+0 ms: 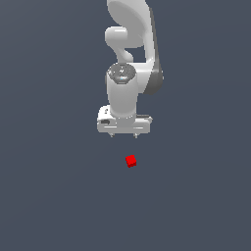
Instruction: Pick up the red cube and move it to a goal position.
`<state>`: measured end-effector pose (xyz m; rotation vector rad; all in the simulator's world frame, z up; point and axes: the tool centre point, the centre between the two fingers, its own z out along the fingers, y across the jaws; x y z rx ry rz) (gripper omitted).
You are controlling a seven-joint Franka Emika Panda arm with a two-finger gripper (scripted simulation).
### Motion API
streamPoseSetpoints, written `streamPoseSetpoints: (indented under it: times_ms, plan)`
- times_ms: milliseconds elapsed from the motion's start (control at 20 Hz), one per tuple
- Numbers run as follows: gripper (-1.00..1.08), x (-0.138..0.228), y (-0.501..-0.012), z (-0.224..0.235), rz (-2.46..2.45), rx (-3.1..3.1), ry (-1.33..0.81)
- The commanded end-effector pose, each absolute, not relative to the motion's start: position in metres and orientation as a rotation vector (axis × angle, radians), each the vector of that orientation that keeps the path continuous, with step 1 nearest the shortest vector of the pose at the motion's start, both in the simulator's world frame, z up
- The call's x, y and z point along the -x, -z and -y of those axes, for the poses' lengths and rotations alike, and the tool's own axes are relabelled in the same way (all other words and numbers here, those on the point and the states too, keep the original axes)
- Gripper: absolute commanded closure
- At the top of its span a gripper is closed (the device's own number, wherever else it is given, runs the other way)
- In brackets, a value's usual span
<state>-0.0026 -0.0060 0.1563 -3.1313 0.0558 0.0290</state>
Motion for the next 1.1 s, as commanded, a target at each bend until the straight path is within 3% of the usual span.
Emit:
streamPoseSetpoints:
  times_ms: [0,500,1050]
  plan:
    - [-0.92,0.003,-0.156,0.006,-0.056,3.131,-0.029]
    - [-0.92,-0.008,-0.132,0.002,0.045,3.132,-0.024]
    - [-0.92,-0.038,-0.061,-0.014,0.352,3.117,-0.009]
